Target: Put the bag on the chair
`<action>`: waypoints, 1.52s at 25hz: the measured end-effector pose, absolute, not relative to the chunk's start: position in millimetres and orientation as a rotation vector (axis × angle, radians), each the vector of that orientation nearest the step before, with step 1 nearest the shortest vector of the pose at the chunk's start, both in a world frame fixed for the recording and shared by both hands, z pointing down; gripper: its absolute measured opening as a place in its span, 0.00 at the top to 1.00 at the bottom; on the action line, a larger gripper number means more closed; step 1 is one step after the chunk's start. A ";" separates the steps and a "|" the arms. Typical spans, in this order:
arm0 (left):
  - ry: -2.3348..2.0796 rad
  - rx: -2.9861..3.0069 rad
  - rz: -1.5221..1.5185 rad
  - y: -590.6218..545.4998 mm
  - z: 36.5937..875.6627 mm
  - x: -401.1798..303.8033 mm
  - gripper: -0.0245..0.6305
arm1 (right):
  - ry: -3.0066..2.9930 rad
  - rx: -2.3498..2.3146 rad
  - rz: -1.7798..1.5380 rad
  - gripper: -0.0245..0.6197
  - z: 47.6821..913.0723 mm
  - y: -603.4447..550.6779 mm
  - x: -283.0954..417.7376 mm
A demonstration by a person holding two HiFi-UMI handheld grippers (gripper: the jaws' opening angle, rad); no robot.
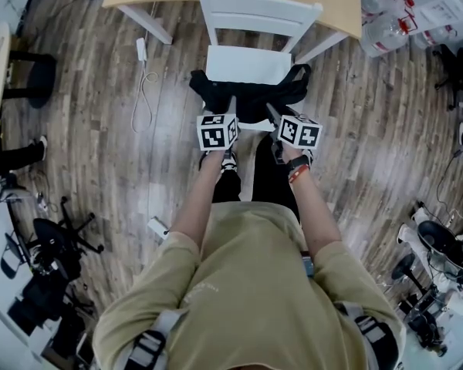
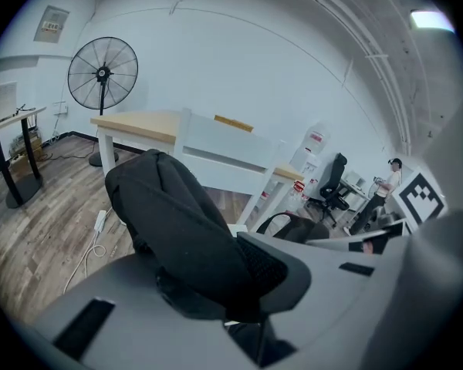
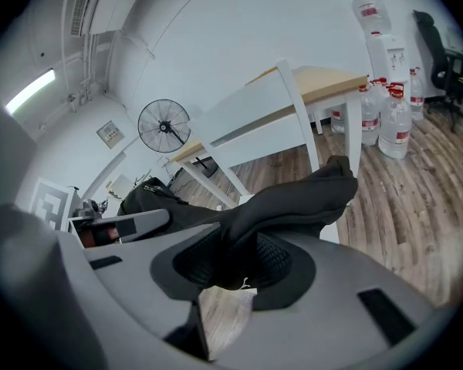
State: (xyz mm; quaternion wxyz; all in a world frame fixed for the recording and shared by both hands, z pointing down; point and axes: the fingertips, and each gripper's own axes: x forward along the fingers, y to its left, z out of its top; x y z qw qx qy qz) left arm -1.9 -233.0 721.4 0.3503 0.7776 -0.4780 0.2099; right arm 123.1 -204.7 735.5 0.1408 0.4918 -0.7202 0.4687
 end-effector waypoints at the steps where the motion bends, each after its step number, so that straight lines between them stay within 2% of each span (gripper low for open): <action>1: -1.236 2.010 0.556 -235.9 726.6 -1.5 0.88 | -2.072 1.415 1.368 0.79 742.0 -207.4 123.4; 28: -1.151 1.633 0.547 -277.2 909.7 -3.5 0.85 | -1.904 1.297 1.567 0.77 887.8 -259.8 137.6; 38: -1.112 1.532 0.463 -323.4 944.8 -17.2 0.79 | -1.983 1.213 1.547 0.70 910.1 -315.4 127.5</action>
